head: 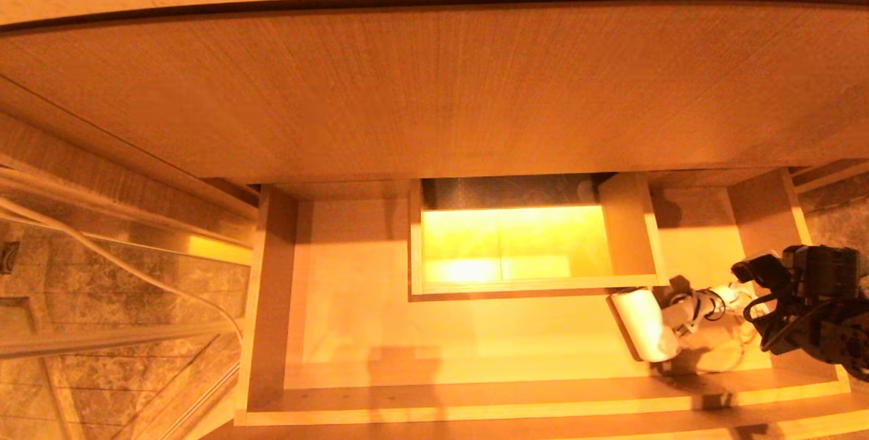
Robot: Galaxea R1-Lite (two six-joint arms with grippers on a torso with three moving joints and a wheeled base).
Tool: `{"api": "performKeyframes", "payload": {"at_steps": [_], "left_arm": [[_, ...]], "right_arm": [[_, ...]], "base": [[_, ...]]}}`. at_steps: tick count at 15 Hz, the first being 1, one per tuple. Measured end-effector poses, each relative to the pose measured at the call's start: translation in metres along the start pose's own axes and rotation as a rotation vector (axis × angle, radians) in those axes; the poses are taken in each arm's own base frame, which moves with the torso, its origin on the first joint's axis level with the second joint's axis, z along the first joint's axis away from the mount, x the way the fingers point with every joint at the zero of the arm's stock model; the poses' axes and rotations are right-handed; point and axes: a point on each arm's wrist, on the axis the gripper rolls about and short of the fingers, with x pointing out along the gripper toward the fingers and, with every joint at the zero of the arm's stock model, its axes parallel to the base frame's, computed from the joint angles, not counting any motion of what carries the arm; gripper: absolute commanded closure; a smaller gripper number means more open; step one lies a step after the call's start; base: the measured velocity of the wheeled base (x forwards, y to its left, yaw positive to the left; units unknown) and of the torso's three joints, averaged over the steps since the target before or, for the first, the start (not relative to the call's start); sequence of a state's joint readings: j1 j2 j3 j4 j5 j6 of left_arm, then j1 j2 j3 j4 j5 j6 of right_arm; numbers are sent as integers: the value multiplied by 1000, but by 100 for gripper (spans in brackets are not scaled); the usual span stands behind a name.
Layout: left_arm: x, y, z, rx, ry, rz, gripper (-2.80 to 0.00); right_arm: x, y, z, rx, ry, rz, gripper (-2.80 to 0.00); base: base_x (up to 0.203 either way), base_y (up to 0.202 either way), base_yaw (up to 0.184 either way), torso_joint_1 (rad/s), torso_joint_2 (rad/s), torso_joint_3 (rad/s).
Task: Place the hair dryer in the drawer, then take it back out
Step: Put it into the drawer, then close the drawer
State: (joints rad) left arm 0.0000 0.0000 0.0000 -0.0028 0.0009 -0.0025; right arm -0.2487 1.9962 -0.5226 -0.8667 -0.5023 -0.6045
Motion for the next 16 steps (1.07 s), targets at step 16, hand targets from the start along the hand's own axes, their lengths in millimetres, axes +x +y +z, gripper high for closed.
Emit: {"api": "performKeyframes", "payload": {"at_steps": [16], "left_arm": [[0, 0, 0, -1, 0, 0, 0]], "right_arm": [[-166, -98, -50, 63, 62, -202, 0]], "base": [[0, 0, 0, 0, 0, 0]]}}
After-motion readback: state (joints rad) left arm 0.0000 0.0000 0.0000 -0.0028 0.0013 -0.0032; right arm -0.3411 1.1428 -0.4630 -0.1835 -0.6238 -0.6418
